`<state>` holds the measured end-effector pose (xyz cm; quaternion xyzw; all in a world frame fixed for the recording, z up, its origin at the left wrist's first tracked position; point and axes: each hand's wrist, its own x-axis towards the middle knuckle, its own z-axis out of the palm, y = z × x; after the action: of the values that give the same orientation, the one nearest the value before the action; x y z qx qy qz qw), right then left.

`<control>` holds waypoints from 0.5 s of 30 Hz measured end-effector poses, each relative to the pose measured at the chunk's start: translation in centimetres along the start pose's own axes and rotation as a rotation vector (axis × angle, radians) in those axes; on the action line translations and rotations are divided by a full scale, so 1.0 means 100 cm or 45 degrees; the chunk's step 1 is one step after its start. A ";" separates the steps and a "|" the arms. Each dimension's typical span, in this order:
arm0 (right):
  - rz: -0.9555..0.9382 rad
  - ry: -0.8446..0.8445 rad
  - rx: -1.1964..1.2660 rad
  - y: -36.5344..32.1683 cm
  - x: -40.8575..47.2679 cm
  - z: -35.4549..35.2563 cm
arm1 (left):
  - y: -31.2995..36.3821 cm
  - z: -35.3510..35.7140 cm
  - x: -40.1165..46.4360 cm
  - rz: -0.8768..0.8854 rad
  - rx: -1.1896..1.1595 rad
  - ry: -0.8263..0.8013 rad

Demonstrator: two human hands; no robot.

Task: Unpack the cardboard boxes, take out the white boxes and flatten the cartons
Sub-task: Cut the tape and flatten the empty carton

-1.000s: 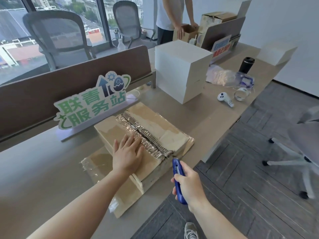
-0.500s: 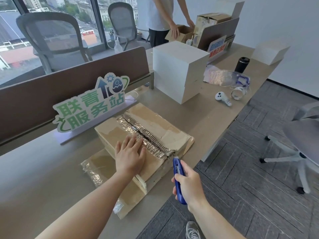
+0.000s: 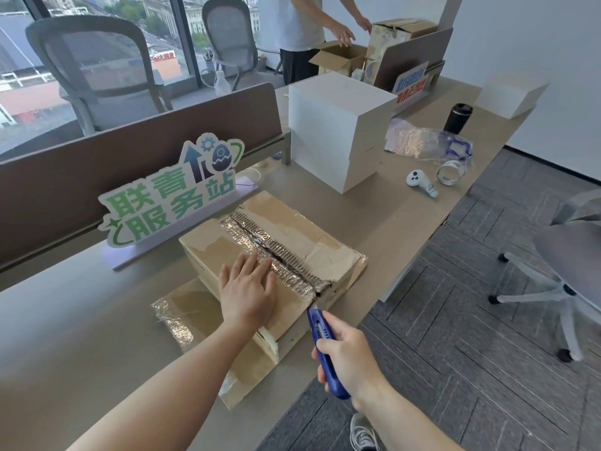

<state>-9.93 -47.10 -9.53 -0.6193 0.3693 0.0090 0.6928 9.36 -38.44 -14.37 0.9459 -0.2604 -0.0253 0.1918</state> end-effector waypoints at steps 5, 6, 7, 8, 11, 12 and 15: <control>-0.054 0.028 -0.062 -0.016 -0.008 -0.041 | -0.005 -0.002 -0.002 0.023 -0.008 -0.026; -0.067 0.069 -0.069 -0.020 -0.006 -0.051 | -0.007 -0.003 -0.001 0.029 -0.005 -0.030; -0.073 0.114 -0.076 -0.024 -0.002 -0.062 | -0.008 -0.003 -0.001 0.036 0.000 -0.036; -0.075 0.161 -0.087 -0.029 0.005 -0.074 | -0.009 -0.003 0.000 0.043 0.002 -0.039; -0.059 0.293 -0.126 -0.041 0.042 -0.109 | -0.009 -0.009 0.010 0.001 -0.053 -0.010; -0.047 0.339 -0.143 -0.044 0.059 -0.119 | -0.009 -0.011 0.016 -0.041 -0.070 0.006; -0.013 0.417 -0.283 -0.051 0.118 -0.145 | -0.008 -0.017 0.036 -0.149 -0.013 0.002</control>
<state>-6.16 -66.12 -10.76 -0.6872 0.4705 -0.0546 0.5508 13.09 -39.05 -12.89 0.9585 -0.2045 -0.0370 0.1950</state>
